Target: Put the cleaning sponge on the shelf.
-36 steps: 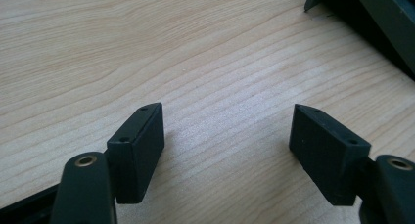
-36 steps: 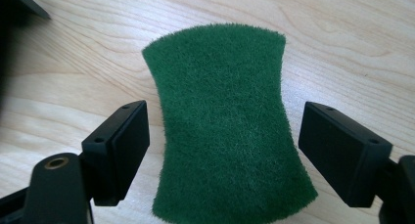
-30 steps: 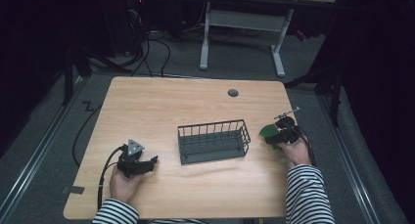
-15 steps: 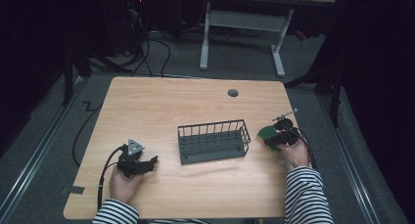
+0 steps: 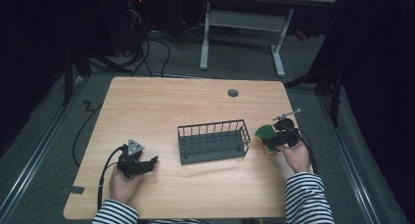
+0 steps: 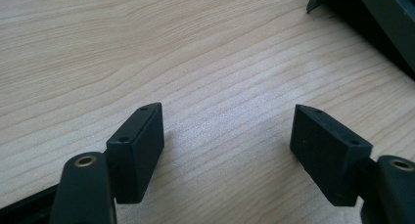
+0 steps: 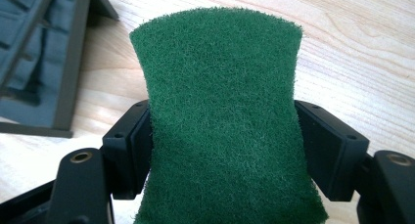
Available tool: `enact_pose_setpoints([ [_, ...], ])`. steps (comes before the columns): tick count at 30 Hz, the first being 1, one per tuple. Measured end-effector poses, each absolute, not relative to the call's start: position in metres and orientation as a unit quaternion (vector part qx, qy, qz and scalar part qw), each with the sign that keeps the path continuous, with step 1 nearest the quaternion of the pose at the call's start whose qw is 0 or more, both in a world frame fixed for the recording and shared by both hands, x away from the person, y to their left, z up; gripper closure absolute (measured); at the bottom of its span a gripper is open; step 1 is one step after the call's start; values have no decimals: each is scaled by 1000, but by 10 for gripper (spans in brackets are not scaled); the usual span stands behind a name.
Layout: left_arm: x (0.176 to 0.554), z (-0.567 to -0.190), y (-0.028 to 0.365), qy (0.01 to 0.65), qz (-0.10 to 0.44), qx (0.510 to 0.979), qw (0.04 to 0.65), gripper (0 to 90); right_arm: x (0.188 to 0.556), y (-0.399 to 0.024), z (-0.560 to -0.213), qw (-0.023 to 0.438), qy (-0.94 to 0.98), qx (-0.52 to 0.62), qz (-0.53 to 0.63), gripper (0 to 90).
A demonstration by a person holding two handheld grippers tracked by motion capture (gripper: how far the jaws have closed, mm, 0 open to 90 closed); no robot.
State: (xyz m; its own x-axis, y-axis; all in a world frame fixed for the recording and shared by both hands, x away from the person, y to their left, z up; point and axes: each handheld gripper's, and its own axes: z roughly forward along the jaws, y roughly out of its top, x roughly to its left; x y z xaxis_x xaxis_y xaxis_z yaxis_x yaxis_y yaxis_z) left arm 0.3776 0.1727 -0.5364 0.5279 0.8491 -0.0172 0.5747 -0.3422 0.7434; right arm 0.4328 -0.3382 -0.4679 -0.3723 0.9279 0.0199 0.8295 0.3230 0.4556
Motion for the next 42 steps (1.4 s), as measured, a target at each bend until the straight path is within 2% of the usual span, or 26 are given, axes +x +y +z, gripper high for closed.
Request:
enact_pose_setpoints([
  [4, 377, -536, 172, 446, 191, 798, 359, 290, 428, -338, -464, 105, 795, 561, 204, 285],
  [18, 377, -536, 173, 446, 190, 797, 360, 292, 410, -342, -441, 91, 782, 565, 246, 286],
  [23, 377, -536, 172, 446, 190, 797, 360, 292, 402, -348, -430, 99, 776, 564, 264, 287],
  [33, 377, -536, 172, 446, 190, 797, 361, 296, 387, -332, -400, 155, 781, 533, 286, 288],
  [42, 377, -536, 172, 446, 190, 797, 361, 295, 389, -302, -378, 146, 796, 502, 307, 289],
])
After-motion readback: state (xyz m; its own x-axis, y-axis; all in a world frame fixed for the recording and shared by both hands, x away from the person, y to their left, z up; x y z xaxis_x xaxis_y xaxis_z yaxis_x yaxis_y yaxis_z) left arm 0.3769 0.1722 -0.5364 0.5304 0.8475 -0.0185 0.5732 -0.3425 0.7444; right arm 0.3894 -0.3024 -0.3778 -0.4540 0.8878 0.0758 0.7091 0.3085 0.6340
